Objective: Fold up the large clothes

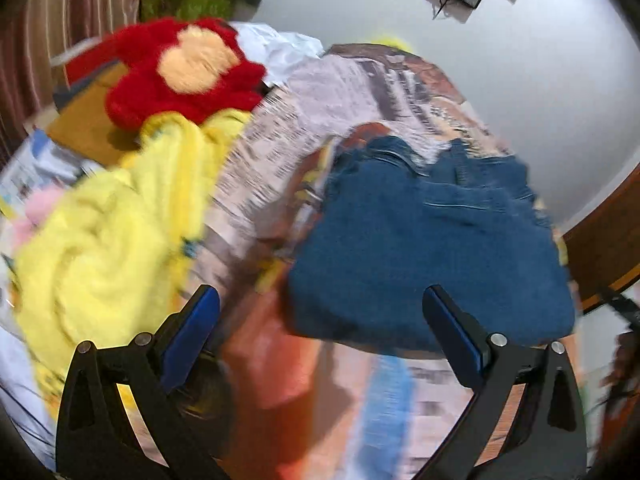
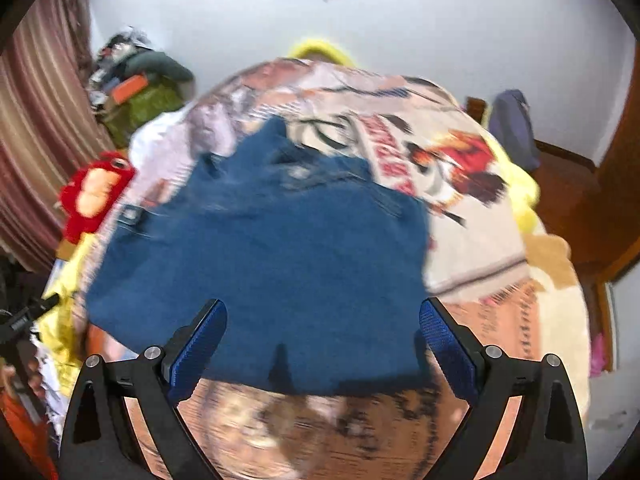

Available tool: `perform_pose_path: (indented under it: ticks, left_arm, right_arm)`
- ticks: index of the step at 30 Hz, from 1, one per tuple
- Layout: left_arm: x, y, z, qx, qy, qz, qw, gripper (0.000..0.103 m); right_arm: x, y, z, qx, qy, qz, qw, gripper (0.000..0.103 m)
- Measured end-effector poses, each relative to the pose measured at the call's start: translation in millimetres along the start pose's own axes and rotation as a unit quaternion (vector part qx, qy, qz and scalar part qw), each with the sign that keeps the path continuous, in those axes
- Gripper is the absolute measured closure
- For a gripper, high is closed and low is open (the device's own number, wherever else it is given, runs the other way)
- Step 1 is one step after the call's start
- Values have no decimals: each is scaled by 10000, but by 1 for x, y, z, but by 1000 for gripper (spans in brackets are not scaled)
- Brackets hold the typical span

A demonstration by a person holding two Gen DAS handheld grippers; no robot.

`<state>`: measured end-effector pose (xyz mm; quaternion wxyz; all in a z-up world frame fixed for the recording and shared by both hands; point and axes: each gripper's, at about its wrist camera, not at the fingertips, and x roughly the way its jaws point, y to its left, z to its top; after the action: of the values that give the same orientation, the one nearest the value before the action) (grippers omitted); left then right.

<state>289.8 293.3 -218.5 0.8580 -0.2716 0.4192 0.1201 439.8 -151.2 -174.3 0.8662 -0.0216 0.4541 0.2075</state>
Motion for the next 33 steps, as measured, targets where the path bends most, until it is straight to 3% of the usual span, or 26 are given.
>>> perform_pose_path:
  ticks: [5,13,17,21,28,31,32,33]
  left_arm:
    - [24,-13,-18,-254,390,-554,9974,1]
    - [75,-16,-42,-771,1153,-1259,9823,1]
    - [88,-23,-41,-826,1207,-1614,9760,1]
    - [110,-32,-31,-896,1207,-1874,9707,1]
    - [129,-35,-12,-1168,837,-1810,9729,1]
    - [131,-35,-4,-1169,610,-1415,9811,22]
    - [132,-34,-1,-1132,548,-1139,9855,39]
    - [133,-33,2,-1151,552,-1065,9861,47]
  right_arm:
    - [17,39,5,-264,129,408,9987,6]
    - [95,66,-26,-727,1186,314,9898,6]
    - [99,74,-35,-1228,948,140,9878,4]
    - [99,70,-34,-1140,957,253,9885,3]
    - [99,72,-33,-1115,959,294,9887,3]
    - [99,73,-33,-1138,983,291,9882,3]
    - [98,73,-33,-1136,1010,290,9880,3]
    - [99,73,-32,-1128,1034,282,9878,3]
